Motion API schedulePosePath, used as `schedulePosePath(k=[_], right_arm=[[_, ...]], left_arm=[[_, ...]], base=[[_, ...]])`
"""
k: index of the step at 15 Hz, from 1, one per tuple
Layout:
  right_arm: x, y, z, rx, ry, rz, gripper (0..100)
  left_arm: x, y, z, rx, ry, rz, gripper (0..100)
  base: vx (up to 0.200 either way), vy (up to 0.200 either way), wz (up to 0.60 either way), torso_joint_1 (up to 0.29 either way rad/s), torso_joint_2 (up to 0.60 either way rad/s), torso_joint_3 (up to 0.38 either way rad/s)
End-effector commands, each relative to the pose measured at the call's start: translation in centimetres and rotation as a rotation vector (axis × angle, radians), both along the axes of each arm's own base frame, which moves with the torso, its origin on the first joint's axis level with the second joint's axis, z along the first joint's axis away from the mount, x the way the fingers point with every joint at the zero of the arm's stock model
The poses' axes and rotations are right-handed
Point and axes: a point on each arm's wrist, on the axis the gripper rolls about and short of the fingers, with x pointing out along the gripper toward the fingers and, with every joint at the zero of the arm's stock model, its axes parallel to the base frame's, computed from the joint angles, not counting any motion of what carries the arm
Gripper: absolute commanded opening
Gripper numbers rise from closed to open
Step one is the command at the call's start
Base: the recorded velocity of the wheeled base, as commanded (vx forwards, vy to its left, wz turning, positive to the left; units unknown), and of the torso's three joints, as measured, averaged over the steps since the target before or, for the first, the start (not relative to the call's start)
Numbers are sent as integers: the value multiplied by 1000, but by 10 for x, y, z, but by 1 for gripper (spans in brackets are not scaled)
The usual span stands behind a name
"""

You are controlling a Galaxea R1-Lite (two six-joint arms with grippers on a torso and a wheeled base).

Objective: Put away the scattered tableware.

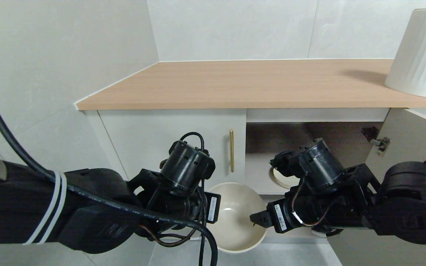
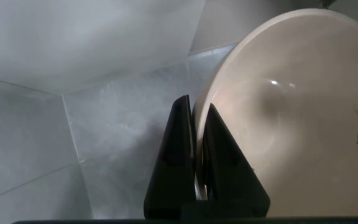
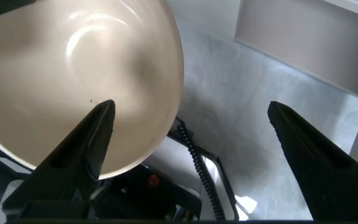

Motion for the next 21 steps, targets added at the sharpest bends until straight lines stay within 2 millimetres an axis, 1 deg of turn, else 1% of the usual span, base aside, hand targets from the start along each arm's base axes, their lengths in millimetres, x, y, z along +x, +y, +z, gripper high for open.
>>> schedulePosePath(k=[1,7,11,15,16,21], right_arm=[[1,1,-2,-4,4,0,0],[7,7,-13,-5,19,-11,0],[7,7,-9,13,15,-23,0],[7,7,-10,12,16,-23,0],[7,7,-10,12,16,-23,0],[6,6,-9,13,15,-23,0]], left_arm=[[-1,1,2,-2,-6,2,0],[-3,0,4,-1,-16,4,0],[-2,-1,3,2,-16,6,0],[-3,0,1,12,-12,4,0],[-3,0,1,11,-11,5,100],[-3,0,4,-5,-29,9,100]], base=[[0,0,0,0,0,0],[0,0,0,0,0,0],[0,0,0,0,0,0],[0,0,0,0,0,0],[0,0,0,0,0,0],[0,0,0,0,0,0]])
